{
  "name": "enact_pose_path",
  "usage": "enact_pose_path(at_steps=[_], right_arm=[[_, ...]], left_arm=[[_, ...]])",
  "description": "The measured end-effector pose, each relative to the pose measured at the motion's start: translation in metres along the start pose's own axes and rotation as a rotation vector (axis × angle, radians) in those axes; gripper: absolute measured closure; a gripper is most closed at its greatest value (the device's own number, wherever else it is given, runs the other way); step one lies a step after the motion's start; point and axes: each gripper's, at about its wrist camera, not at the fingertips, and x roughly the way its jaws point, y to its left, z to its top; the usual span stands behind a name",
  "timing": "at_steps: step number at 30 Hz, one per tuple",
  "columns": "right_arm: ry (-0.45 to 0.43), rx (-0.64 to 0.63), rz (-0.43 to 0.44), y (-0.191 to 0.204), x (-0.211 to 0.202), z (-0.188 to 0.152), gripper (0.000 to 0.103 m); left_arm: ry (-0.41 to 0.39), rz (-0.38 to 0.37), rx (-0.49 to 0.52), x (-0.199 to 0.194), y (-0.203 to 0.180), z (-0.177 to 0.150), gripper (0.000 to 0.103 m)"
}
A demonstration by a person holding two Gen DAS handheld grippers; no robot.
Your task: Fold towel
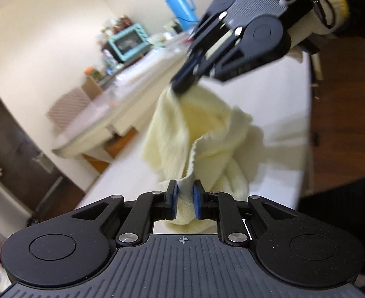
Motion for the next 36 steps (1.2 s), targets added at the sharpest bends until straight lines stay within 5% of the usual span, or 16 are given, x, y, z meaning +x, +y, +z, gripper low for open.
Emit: enact_pose_path(at_steps=[5, 12, 14, 18, 21, 26, 28, 29, 30, 33, 36], right_arm=[[0.088, 0.064, -0.163, -0.027, 0.004, -0.014, 0.097], [0.344, 0.225, -0.097, -0.026, 0.015, -0.075, 0.093], [0.318, 0.241, -0.076, -0.022, 0.007, -0.077, 0.079], [0.212, 0.223, -0.028, -0.019, -0.012, -0.067, 0.076], [0.167, 0.129, 0.021, -0.011, -0.011, -0.058, 0.075], [0.18, -0.021, 0.094, 0.007, 0.015, -0.048, 0.056], [0.196, -0.064, 0.112, 0.015, 0.022, -0.046, 0.054], [0.205, -0.09, 0.119, 0.018, 0.028, -0.046, 0.054], [0.216, -0.106, 0.126, 0.02, 0.034, -0.047, 0.054], [0.231, -0.128, 0.131, 0.023, 0.044, -0.05, 0.063], [0.228, -0.093, 0.136, 0.019, 0.052, -0.047, 0.098]], left_arm=[[-0.015, -0.011, 0.027, 0.002, 0.005, 0.008, 0.091], [0.059, -0.086, 0.065, -0.001, -0.023, -0.012, 0.093], [0.067, -0.096, 0.058, -0.003, -0.025, -0.015, 0.092], [0.062, -0.098, -0.006, -0.003, -0.016, -0.012, 0.088], [0.054, -0.094, -0.078, 0.004, -0.007, -0.002, 0.074], [0.086, -0.094, -0.158, 0.032, -0.002, 0.014, 0.053], [0.114, -0.081, -0.168, 0.044, -0.002, 0.015, 0.053], [0.126, -0.079, -0.168, 0.049, -0.002, 0.015, 0.069], [0.139, -0.082, -0.162, 0.053, -0.002, 0.014, 0.082], [0.152, -0.085, -0.16, 0.059, 0.0, 0.014, 0.089], [0.163, -0.062, -0.144, 0.057, 0.008, 0.011, 0.092]])
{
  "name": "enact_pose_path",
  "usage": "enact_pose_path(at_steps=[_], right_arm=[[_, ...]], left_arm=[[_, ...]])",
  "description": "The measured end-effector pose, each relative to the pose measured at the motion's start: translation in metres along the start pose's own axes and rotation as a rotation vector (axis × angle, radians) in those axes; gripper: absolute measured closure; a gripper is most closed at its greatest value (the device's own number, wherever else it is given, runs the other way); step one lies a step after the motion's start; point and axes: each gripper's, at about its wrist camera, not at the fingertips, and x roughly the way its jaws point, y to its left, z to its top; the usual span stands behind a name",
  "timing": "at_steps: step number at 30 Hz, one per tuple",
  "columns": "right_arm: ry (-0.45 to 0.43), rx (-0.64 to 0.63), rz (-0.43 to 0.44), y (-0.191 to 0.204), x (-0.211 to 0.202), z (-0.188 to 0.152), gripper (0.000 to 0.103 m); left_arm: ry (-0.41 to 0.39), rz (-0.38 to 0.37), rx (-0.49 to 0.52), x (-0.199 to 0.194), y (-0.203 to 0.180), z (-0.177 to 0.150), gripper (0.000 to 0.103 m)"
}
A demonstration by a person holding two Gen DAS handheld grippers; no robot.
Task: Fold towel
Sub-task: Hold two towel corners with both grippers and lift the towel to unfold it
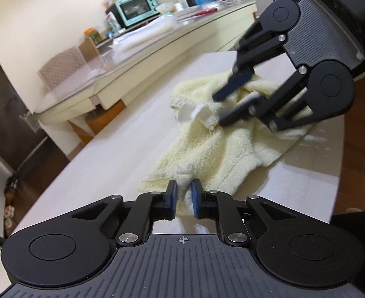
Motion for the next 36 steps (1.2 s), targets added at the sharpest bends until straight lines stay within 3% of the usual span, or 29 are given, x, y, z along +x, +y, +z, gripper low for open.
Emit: enact_pose_path(at_steps=[5, 8, 13, 16, 18, 21, 24, 26, 29, 31, 34, 36], right_arm=[[-0.08, 0.082, -0.074, -0.014, -0.003, 0.008, 0.099], [-0.111, 0.172, -0.167, -0.032, -0.011, 0.009, 0.099], [-0.025, 0.32, -0.299, -0.058, -0.011, -0.014, 0.098], [0.052, 0.357, -0.316, -0.064, -0.005, -0.033, 0.095], [0.077, 0.374, -0.305, -0.065, -0.008, -0.042, 0.091], [0.079, 0.378, -0.313, -0.066, -0.011, -0.048, 0.091], [0.031, 0.393, -0.299, -0.062, -0.024, -0.048, 0.087], [-0.027, 0.363, -0.293, -0.054, -0.031, -0.036, 0.072], [-0.061, 0.316, -0.21, -0.047, -0.032, -0.022, 0.064], [-0.065, 0.266, -0.152, -0.042, -0.026, -0.011, 0.064], [-0.011, 0.169, -0.1, -0.033, -0.01, -0.006, 0.063], [0.028, 0.127, -0.072, -0.029, 0.002, -0.005, 0.061]], left_arm=[[0.013, 0.029, 0.001, -0.022, 0.017, -0.011, 0.092], [0.028, -0.003, 0.005, -0.041, 0.015, -0.02, 0.092], [0.037, -0.082, 0.023, -0.063, -0.006, -0.032, 0.092], [0.021, -0.128, -0.005, -0.068, -0.004, -0.033, 0.079], [-0.013, -0.156, -0.057, -0.074, 0.005, -0.032, 0.06], [-0.077, -0.134, -0.127, -0.078, 0.028, -0.022, 0.057], [-0.096, -0.08, -0.13, -0.061, 0.046, -0.004, 0.058], [-0.09, -0.073, -0.113, -0.034, 0.052, 0.011, 0.058], [-0.045, -0.093, -0.078, 0.009, 0.047, 0.027, 0.06], [-0.003, -0.122, -0.063, 0.031, 0.042, 0.031, 0.067], [0.011, -0.165, -0.057, 0.037, 0.035, 0.03, 0.097], [-0.006, -0.185, -0.037, 0.031, 0.027, 0.028, 0.097]])
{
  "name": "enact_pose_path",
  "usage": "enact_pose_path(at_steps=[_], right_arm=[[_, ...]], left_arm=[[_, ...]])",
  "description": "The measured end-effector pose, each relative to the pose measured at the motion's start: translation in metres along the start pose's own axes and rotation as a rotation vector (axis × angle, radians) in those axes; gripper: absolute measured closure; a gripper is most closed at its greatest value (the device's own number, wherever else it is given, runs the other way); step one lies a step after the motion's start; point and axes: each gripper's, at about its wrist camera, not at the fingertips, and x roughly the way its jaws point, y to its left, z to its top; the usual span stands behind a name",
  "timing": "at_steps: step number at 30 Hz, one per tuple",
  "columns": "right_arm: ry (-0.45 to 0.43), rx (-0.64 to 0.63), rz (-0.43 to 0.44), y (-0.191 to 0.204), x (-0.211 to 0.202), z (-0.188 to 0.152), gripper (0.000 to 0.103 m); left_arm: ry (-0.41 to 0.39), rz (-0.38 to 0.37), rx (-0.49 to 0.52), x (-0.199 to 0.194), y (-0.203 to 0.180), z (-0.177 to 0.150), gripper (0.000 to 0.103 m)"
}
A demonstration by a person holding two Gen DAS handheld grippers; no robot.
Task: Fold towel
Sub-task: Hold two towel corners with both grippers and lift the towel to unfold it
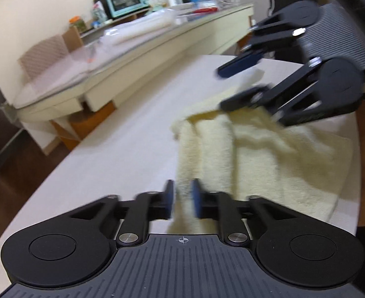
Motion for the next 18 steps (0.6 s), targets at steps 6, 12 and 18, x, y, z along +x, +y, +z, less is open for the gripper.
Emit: enact_pose_path(at_steps=[6, 12, 18], right_arm=[[-0.004, -0.091, -0.033, 0.012, 0.011, 0.0, 0.1], [-0.19, 0.038, -0.139, -0.005, -0.035, -0.01, 0.1], [-0.341, 0.126, -0.189, -0.022, -0.073, -0.014, 0.1]], left_arm=[[-0.084, -0.039, 0.072, -0.022, -0.037, -0.007, 0.098], [-0.136, -0.159, 0.081, -0.036, -0.054, -0.005, 0.069], [-0.224, -0.09, -0.068, -0.04, -0.012, 0.005, 0.066]])
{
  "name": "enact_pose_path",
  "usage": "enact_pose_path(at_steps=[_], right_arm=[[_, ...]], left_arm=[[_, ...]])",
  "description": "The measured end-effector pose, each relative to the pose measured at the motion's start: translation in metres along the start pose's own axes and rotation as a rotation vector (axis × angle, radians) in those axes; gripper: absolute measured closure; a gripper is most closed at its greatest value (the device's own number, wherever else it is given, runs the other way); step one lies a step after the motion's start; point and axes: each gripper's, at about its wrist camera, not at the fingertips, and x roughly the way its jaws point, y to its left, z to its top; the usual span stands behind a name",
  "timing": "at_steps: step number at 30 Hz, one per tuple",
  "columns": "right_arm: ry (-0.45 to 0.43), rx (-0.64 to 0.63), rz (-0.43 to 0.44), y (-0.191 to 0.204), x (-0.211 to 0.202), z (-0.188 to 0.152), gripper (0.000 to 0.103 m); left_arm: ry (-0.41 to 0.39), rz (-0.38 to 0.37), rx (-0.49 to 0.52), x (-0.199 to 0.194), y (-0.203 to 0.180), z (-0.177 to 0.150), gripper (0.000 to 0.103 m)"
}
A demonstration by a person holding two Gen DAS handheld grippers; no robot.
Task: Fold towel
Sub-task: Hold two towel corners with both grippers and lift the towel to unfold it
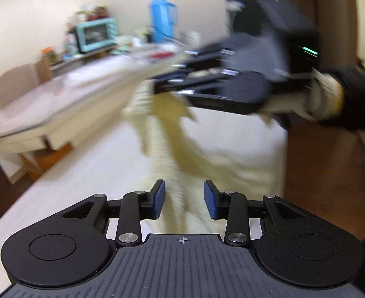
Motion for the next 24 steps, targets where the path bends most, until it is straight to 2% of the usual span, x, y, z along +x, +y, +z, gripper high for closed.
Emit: enact_pose_path(at_steps=[3, 6, 12, 14, 18, 19, 21, 22, 23, 24], right_arm=[[-0.074, -0.001, 0.014, -0.002, -0.012, 0.011, 0.1], [-0.149, -0.001, 0.031, -0.002, -0.027, 0.02, 0.1], [-0.155, -0.005, 0.042, -0.004, -0.032, 0.02, 0.1], [-0.149, -0.009, 0.048, -0.006, -0.035, 0.019, 0.099], [-0.146, -0.02, 0.058, -0.009, -0.04, 0.017, 0.099], [-0.147, -0.025, 0.059, -0.01, -0.042, 0.017, 0.099], [-0.144, -0.026, 0.061, -0.01, -0.043, 0.017, 0.099], [-0.142, -0.026, 0.062, -0.01, -0.044, 0.016, 0.1], [-0.136, -0.027, 0.06, -0.01, -0.044, 0.016, 0.099], [-0.135, -0.026, 0.06, -0.01, -0.044, 0.016, 0.099]], left_arm=[[-0.024, 0.064, 0.002, 0.003, 0.012, 0.01, 0.066], [-0.026, 0.085, 0.044, 0.009, 0.013, 0.018, 0.066], [-0.013, 0.067, 0.205, 0.042, 0.005, 0.019, 0.059], [-0.009, 0.051, 0.232, 0.049, 0.006, 0.017, 0.052], [-0.02, -0.025, 0.278, 0.06, 0.013, 0.011, 0.049], [-0.028, -0.044, 0.286, 0.061, 0.014, 0.01, 0.05], [-0.026, -0.076, 0.297, 0.064, 0.016, 0.011, 0.066], [-0.017, -0.095, 0.302, 0.066, 0.016, 0.013, 0.082], [-0.003, -0.106, 0.307, 0.067, 0.016, 0.014, 0.094], [0.009, -0.109, 0.305, 0.068, 0.016, 0.014, 0.097]])
